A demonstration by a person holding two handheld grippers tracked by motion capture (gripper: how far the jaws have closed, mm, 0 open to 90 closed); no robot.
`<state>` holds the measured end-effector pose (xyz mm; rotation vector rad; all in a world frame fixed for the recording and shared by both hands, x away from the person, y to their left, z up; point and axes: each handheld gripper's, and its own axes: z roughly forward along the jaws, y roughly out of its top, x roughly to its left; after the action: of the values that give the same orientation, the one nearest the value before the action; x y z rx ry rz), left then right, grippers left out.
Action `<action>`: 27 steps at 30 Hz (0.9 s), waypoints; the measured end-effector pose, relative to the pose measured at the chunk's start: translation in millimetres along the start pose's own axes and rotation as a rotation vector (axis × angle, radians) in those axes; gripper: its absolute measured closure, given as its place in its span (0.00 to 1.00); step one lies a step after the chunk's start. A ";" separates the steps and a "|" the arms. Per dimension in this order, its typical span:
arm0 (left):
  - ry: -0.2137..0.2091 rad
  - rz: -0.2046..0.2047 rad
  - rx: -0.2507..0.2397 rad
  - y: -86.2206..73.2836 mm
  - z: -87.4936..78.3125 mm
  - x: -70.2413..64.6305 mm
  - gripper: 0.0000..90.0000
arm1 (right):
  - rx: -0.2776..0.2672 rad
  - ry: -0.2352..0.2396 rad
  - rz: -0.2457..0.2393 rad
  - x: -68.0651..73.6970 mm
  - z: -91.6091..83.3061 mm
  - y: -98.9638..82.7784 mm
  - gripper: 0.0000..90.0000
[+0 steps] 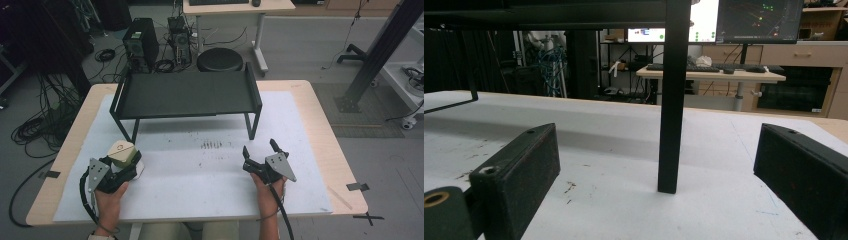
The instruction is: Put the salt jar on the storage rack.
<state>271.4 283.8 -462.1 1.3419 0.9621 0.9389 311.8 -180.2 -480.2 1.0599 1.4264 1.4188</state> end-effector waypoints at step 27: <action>0.000 -0.001 0.003 0.1 0.1 0.1 0.31 | -0.003 0.000 -0.003 0.5 -0.3 -0.1 0.05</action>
<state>271.5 283.9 -461.9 1.3438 0.9642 0.9374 311.4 -179.7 -480.3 1.0560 1.4247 1.4185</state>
